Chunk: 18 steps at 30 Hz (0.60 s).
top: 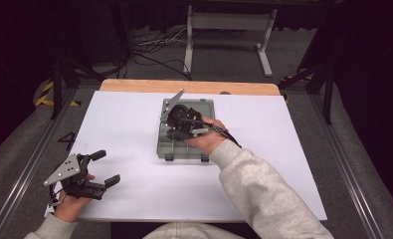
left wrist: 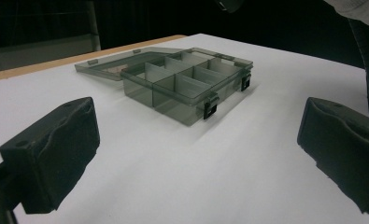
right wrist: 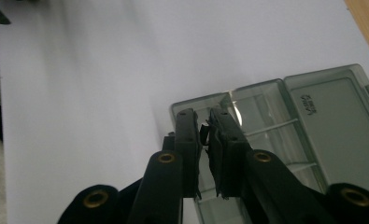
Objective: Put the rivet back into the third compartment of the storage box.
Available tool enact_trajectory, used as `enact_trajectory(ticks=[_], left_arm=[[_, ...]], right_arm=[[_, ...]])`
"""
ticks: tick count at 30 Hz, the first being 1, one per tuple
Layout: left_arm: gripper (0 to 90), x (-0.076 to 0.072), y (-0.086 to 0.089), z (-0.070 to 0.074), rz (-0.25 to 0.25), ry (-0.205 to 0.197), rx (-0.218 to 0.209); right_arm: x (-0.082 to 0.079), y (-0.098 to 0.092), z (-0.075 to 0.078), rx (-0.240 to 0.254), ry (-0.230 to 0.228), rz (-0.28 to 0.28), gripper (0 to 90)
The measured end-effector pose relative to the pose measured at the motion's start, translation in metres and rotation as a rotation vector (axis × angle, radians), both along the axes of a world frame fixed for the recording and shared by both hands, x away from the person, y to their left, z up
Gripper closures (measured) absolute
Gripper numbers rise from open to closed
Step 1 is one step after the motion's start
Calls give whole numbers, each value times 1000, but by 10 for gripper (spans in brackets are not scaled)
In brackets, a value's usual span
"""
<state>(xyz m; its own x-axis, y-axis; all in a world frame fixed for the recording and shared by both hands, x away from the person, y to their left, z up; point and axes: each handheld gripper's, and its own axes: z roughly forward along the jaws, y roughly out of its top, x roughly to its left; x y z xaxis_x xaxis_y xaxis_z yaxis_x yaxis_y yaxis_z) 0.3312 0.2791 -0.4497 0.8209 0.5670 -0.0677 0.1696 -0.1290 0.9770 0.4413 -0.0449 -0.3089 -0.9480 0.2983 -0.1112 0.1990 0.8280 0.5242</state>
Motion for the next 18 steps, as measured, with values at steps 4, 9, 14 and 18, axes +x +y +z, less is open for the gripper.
enact_trajectory(ticks=[4, 9, 14, 18], left_arm=[[0, 0, 0, 0, -1, 0, -2], [0, 0, 0, 0, -2, 1, -3], [0, 0, 0, 0, -4, 2, 2], [0, 0, 0, 0, -1, 1, 0]], right_arm=[[13, -11, 0, 7, -13, -46, 819], [30, -26, -4, 8, -12, -110, 819], [45, -37, -13, -2, -5, -162, 819], [57, -45, -24, -18, 12, -203, 819]])
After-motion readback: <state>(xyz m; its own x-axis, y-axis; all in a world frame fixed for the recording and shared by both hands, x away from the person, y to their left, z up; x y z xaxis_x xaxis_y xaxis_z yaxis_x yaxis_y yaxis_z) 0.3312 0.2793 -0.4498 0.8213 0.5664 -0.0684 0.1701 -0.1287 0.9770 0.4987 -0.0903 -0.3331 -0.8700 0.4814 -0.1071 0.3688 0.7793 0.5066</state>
